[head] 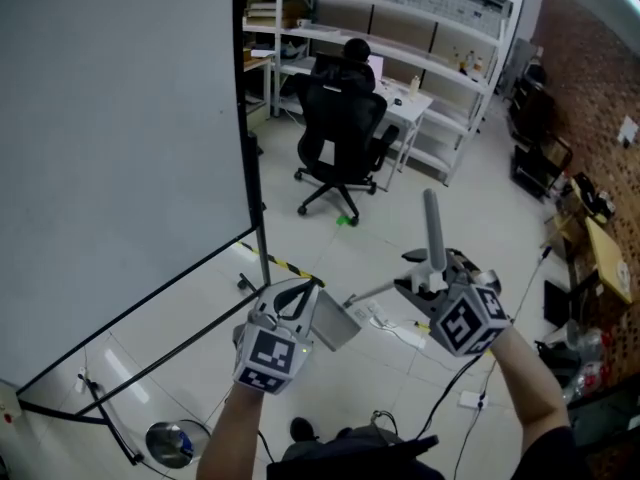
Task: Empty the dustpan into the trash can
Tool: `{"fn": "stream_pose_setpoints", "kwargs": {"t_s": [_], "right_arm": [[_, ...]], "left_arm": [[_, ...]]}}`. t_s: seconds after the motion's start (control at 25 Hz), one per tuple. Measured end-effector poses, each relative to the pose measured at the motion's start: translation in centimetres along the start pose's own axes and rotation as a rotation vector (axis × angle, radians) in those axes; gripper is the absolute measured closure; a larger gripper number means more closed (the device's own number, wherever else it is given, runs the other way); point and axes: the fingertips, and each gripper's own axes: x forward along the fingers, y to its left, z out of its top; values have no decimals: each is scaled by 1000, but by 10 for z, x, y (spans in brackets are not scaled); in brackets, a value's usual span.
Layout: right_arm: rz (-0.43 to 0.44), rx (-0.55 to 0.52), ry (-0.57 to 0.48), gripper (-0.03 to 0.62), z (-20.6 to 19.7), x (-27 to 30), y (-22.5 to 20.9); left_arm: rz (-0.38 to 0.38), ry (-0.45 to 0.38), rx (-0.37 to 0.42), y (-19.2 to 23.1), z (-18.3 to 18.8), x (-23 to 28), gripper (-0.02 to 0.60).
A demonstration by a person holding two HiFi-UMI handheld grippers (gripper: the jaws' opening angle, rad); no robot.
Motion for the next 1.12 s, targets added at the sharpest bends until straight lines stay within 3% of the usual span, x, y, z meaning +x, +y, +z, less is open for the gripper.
{"fn": "stream_pose_setpoints", "kwargs": {"t_s": [0.32,0.72,1.12], "right_arm": [[-27,83,69,407,-39,-4,2],[-33,168,73,407,-95,1,9],[28,180,110,407,-148,27,31]], "left_arm": [[-50,10,13,-18,4,20,583],[-114,54,18,-49,-9,59,583],[-149,96,-22,-72,-31,99,583]]}}
